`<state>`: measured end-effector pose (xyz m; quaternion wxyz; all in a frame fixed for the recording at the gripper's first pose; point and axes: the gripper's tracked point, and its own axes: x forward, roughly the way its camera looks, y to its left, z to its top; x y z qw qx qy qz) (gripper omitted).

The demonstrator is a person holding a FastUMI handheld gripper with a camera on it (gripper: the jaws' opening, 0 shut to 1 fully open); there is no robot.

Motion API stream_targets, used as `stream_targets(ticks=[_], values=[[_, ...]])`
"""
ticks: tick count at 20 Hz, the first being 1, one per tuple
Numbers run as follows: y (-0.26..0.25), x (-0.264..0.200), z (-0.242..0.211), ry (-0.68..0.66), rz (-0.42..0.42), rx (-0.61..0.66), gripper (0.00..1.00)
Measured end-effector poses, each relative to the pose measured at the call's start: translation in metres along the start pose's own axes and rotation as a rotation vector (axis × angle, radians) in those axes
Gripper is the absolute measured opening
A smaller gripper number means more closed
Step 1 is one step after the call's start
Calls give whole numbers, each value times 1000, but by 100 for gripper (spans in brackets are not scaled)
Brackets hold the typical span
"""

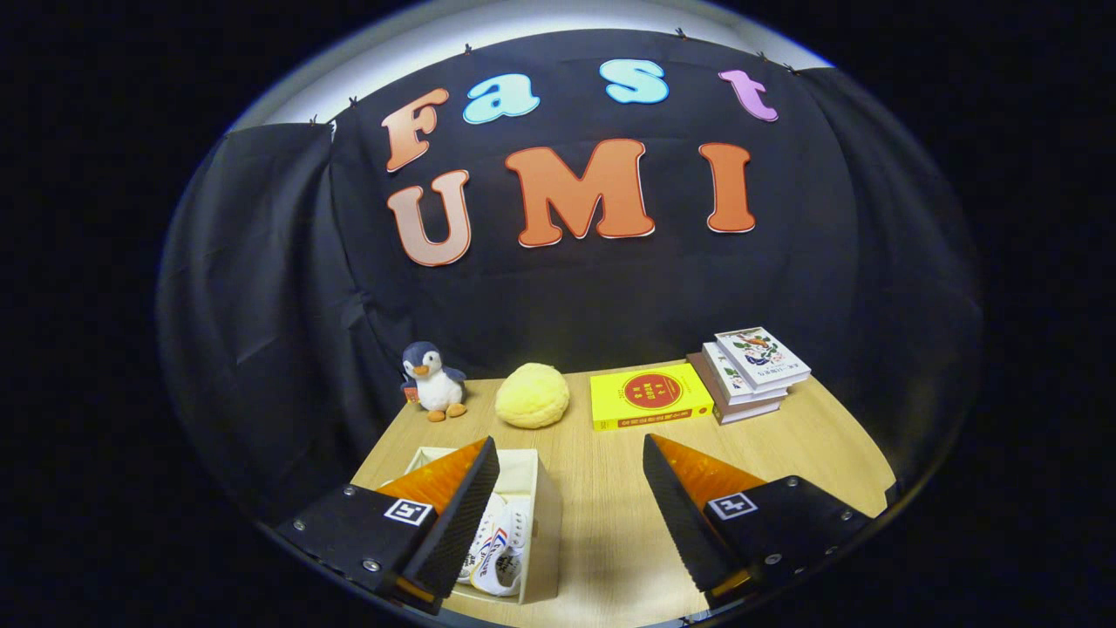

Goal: Open the storage box then place both shoes into the box .Put the left shoe in first, then the right shoe, with the right side of both shoes facing outward in a uniform manner.

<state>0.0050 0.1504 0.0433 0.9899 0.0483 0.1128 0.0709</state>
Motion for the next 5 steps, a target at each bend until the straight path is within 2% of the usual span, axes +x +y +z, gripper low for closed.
stream_targets(ticks=[5], values=[[-57, -15, 25, -65, -34, -2, 99]])
